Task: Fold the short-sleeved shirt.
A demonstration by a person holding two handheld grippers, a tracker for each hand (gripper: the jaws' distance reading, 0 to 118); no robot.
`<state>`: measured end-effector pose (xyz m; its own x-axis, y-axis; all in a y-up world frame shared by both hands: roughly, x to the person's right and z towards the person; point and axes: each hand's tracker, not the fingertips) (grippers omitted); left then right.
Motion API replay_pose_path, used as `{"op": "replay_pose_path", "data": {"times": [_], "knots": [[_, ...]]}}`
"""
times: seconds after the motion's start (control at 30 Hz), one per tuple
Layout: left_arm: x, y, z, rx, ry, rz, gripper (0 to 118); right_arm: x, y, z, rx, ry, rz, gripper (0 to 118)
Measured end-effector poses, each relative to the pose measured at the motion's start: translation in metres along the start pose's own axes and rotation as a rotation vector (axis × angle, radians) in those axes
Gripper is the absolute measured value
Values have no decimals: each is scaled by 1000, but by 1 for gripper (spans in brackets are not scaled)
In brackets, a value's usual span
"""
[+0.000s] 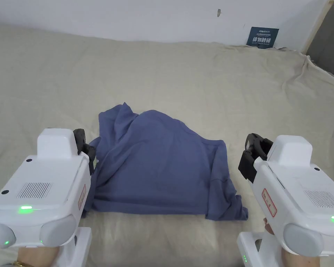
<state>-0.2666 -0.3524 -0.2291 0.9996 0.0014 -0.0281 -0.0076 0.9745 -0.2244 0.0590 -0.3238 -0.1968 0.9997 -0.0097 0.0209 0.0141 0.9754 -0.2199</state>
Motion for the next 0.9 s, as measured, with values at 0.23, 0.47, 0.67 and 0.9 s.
{"op": "replay_pose_path", "data": {"times": [0.23,0.47,0.67,0.9], "knots": [[-6,-2,0,-16,-2,44,0,-1,0,0,-9,-2,4,0],[-12,-3,1,-32,8,47,0,1,-1,-1,-12,-1,-4,0],[-23,4,-4,-93,-10,56,0,2,-2,-4,-15,4,-8,0],[-49,27,-25,-284,8,192,0,1,-2,-4,-25,6,-10,0]]}}
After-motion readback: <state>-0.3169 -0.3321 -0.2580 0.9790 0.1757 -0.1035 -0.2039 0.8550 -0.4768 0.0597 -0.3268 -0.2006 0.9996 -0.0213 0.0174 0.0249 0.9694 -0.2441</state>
